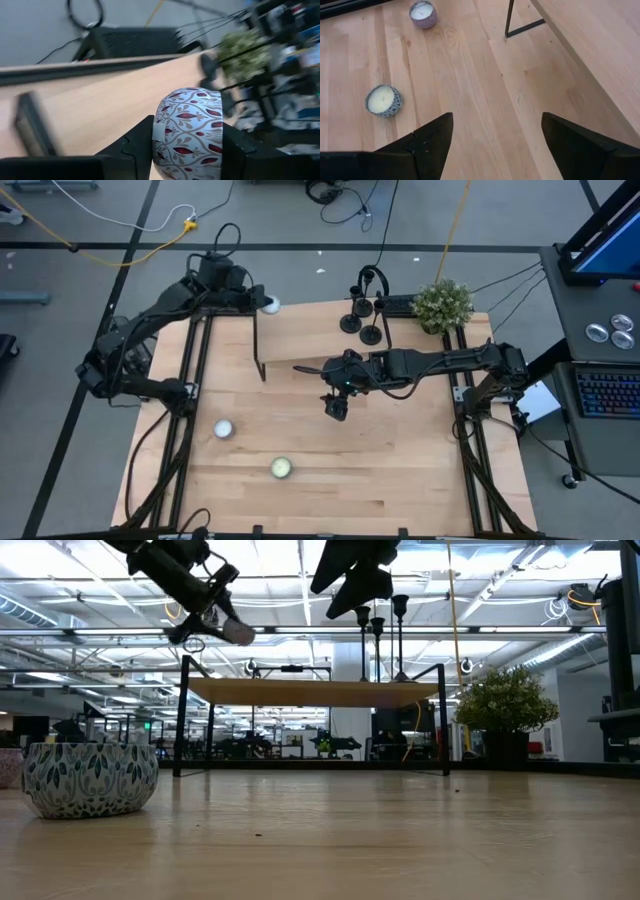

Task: Pick & Place candle stick holders
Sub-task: Put the red candle on the shelf

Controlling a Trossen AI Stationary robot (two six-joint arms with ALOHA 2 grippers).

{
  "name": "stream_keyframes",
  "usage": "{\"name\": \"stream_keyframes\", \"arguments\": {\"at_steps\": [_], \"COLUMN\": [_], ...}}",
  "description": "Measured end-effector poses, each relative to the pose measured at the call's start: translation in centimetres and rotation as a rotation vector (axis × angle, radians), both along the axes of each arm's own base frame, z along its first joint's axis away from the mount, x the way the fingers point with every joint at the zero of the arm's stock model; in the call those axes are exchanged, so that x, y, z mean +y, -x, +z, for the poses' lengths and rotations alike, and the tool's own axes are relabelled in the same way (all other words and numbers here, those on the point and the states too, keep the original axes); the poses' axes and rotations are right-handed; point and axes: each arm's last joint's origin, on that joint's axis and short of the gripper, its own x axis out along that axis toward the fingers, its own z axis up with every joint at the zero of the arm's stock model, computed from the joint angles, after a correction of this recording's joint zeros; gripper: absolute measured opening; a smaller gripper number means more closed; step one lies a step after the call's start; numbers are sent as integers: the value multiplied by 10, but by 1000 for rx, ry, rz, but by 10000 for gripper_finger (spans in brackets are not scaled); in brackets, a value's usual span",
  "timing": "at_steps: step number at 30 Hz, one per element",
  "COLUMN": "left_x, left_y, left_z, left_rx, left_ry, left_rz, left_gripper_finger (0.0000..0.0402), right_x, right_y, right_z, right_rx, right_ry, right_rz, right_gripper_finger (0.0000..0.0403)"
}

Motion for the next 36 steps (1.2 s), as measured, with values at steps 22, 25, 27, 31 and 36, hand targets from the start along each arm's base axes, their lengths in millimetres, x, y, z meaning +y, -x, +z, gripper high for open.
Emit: {"name": "stream_keyframes", "arguments": {"at_steps": [22, 25, 27, 31, 36], "left_x": [-9, -6, -4, -1, 5], "left_y": [-38, -37, -41, -48, -60], "left_z": [-26, -29, -29, -28, -23], "left_rx": [117, 187, 213, 285, 451], "left_ry": [22, 18, -1, -18, -81], "left_rz": [-168, -202, -234, -296, -313], "left_gripper_finger": [150, 158, 156, 144, 154], "right_x": [0, 0, 0, 0, 0], "right_y": [-4, -4, -4, -4, -4], "right_z": [4, 3, 3, 3, 3], "right_rx": [-55, -55, -55, -55, -57], "right_ry": [-16, -16, -16, -16, -32], "right_rz": [-13, -13, -13, -13, -30], "right_gripper_finger": [293, 293, 293, 293, 293]}}
